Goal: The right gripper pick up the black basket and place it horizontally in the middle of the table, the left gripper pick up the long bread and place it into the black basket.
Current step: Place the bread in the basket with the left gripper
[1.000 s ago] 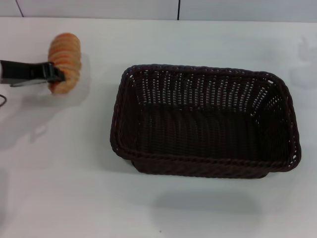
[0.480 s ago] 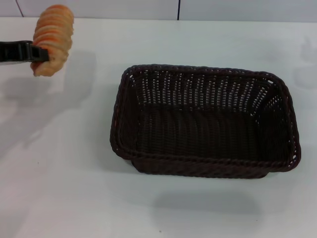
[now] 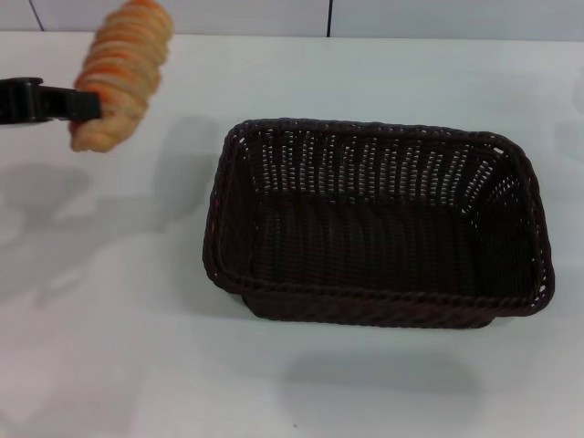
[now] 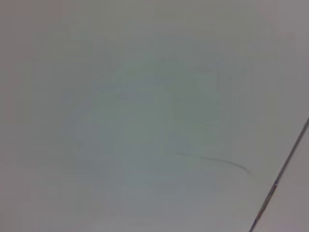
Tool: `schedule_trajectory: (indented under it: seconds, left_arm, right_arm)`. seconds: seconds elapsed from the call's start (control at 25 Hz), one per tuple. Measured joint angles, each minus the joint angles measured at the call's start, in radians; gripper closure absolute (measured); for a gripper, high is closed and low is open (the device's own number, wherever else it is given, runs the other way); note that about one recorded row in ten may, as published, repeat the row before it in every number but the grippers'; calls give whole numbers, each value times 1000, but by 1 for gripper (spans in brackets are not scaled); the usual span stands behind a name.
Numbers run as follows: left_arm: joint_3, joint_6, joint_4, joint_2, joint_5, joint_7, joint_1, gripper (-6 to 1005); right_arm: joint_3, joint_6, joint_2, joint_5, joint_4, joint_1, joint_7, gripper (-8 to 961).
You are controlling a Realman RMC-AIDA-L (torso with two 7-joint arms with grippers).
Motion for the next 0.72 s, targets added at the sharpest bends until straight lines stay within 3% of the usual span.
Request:
schedule_trajectory:
  seconds: [0.16,0.2,0.4,0.56,0.6,0.72]
  left_arm:
    - [1,-13,13,0,-56,11,5,862]
    - [13,-22,45,-3,-129,31,9,862]
    - [51,-21,128,-6,-232,70,9,862]
    - [74,-17,177,-6,-259,86,2,861]
    - [123,2,283,-7,-288,127,-19,861]
    - [151,21,324,-8,-294,144,-27,861]
  right_arm:
    - [8,-1,-1,0,-18,13,0,549]
    - [14,-2,-2,0,-31,22,-1,549]
    - [15,-20,-4,0,-46,29,-1,550]
    - [16,-28,-5,0,-51,32,-1,550]
    - [17,-33,-5,0,-54,34,-1,550]
    - [17,-39,-5,0,-57,34,-2,550]
